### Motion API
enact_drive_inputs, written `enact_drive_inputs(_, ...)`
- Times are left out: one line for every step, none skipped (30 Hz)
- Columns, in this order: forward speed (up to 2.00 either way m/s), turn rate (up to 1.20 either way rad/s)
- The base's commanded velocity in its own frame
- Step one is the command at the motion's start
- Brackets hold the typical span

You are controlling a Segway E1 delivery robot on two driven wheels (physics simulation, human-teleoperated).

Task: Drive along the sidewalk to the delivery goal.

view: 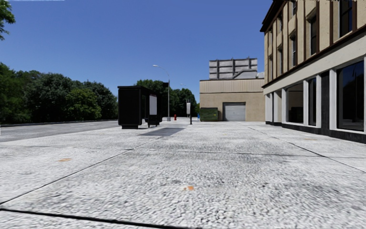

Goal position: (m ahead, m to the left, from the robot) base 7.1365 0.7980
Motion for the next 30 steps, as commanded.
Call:
enact_drive_inputs(1.35,0.31)
enact_drive_inputs(1.35,0.34)
enact_drive_inputs(1.35,0.34)
enact_drive_inputs(1.36,0.35)
enact_drive_inputs(1.36,0.36)
enact_drive_inputs(1.36,0.36)
enact_drive_inputs(1.36,0.36)
enact_drive_inputs(1.36,0.36)
enact_drive_inputs(1.36,0.36)
enact_drive_inputs(1.36,0.36)
enact_drive_inputs(1.36,0.36)
enact_drive_inputs(1.36,0.36)
enact_drive_inputs(1.36,0.36)
enact_drive_inputs(1.36,0.36)
enact_drive_inputs(1.36,0.36)
enact_drive_inputs(1.36,0.36)
enact_drive_inputs(1.36,0.36)
enact_drive_inputs(1.36,0.36)
enact_drive_inputs(1.36,0.36)
enact_drive_inputs(1.36,0.36)
enact_drive_inputs(1.36,0.36)
enact_drive_inputs(1.36,0.36)
enact_drive_inputs(1.36,0.36)
enact_drive_inputs(1.36,0.36)
enact_drive_inputs(1.36,0.36)
enact_drive_inputs(1.38,0.35)
enact_drive_inputs(1.41,0.0)
enact_drive_inputs(2.0,0.0)
enact_drive_inputs(2.0,0.0)
enact_drive_inputs(2.0,0.0)
